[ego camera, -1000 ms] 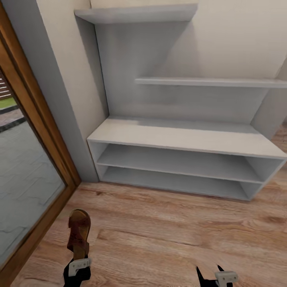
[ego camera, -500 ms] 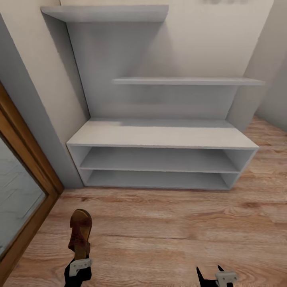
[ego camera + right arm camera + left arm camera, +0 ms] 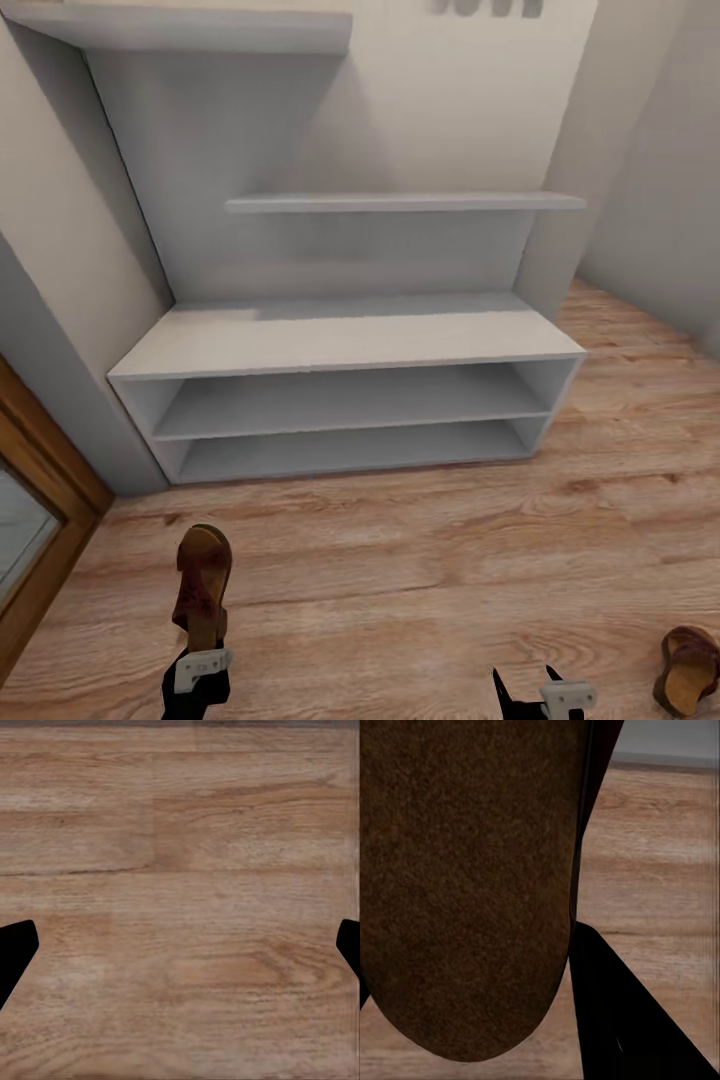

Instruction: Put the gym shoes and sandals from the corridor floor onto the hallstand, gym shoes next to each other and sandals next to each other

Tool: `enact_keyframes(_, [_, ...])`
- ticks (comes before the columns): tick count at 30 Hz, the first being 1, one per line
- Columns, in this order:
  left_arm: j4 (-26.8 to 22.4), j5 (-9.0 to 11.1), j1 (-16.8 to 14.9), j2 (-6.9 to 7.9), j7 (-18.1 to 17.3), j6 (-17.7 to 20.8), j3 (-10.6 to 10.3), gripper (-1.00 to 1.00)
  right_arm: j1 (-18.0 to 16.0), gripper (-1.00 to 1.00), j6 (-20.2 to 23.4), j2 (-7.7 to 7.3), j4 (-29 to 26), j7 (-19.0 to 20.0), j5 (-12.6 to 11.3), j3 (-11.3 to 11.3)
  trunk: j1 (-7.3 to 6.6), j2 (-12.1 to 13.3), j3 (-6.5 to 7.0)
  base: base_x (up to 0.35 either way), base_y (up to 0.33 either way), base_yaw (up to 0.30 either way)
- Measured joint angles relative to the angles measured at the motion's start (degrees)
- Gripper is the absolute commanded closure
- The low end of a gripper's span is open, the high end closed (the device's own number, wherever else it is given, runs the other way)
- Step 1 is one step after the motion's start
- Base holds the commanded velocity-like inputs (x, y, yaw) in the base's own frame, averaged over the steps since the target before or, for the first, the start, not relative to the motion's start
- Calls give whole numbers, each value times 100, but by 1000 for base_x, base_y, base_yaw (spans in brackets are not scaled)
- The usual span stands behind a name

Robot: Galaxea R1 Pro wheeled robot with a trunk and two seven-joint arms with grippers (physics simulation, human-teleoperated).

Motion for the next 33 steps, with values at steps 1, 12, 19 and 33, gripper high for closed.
enact_keyframes(1, [0, 1, 1, 0, -2, 0, 0, 100, 0, -100, 0, 0, 0, 0, 2, 0, 0, 0, 0, 0, 0, -268])
enact_keyframes(12, [-2, -9, -1, -12, 1, 4, -14, 100, -1, -100, 1, 0, 8, 1, 0, 0, 0, 0, 0, 0, 68, -268])
enact_keyframes(19, [-1, -2, -1, -16, -1, 8, -7, 100, 0, -100, 0, 0, 5, 1, 1, 0, 0, 0, 0, 0, 163, -268])
enact_keyframes(33, [0, -3, 2, -17, 0, 9, -4, 100, 0, -100, 0, 0, 3, 0, 0, 0, 0, 0, 0, 0, 11, -268])
